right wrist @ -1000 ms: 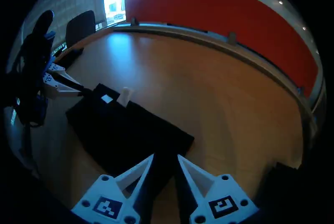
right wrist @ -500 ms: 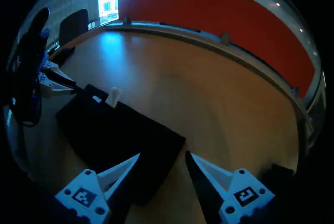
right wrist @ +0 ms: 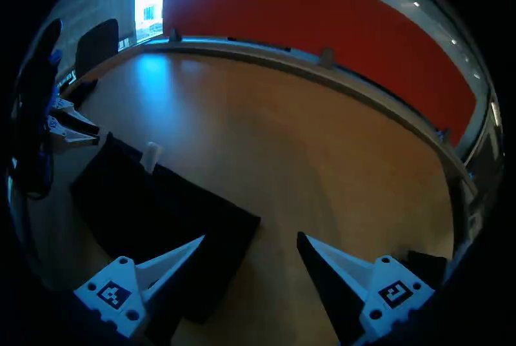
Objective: Fold towel
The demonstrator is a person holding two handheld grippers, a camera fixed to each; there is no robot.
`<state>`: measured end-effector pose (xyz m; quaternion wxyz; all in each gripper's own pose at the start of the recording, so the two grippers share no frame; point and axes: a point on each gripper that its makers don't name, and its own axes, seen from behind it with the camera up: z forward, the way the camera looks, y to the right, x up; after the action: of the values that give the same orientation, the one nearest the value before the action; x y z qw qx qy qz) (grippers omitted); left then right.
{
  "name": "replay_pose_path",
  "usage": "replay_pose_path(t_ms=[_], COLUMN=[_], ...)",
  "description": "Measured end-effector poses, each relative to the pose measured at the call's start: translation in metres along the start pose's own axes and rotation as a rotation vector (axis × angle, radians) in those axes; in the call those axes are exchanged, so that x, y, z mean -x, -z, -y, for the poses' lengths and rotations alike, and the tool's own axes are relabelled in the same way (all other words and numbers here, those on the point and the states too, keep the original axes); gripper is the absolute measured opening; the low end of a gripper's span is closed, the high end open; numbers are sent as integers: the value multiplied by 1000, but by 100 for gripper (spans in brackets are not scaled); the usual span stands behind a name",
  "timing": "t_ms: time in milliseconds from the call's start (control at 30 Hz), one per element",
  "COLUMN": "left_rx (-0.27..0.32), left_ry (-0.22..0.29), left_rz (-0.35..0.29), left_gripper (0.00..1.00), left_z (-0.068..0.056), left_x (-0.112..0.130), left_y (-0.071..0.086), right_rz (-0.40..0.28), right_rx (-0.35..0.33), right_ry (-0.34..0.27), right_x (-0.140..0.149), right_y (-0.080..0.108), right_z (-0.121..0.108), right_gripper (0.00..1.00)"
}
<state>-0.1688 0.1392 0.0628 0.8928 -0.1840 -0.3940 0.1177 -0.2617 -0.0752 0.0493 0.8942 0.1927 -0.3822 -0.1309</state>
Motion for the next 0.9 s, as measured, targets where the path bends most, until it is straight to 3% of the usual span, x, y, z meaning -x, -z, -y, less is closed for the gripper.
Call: replay_pose_path(t_ms=[267, 467, 533, 667, 900], left_rx=[1, 27, 40, 44, 29], left_ry=[4, 9, 15, 27, 27], left_rz=[-5, -3, -1, -4, -8], left_gripper=[33, 51, 71, 87, 87], left_z=[2, -5, -7, -8, -5], left_x=[-3, -2, -1, 0, 1], left_y=[1, 4, 5, 7, 11], right_rz=[-25, -36, -39, -43, -42], right_rx=[-5, -19, -23, -21, -19], right_ry=[1, 4, 4, 7, 2], right_x=[-9, -10, -10, -8, -5], right_y=[3, 7, 9, 13, 18], right_z=[2, 5, 5, 4, 1], right_gripper=[100, 100, 100, 100, 100])
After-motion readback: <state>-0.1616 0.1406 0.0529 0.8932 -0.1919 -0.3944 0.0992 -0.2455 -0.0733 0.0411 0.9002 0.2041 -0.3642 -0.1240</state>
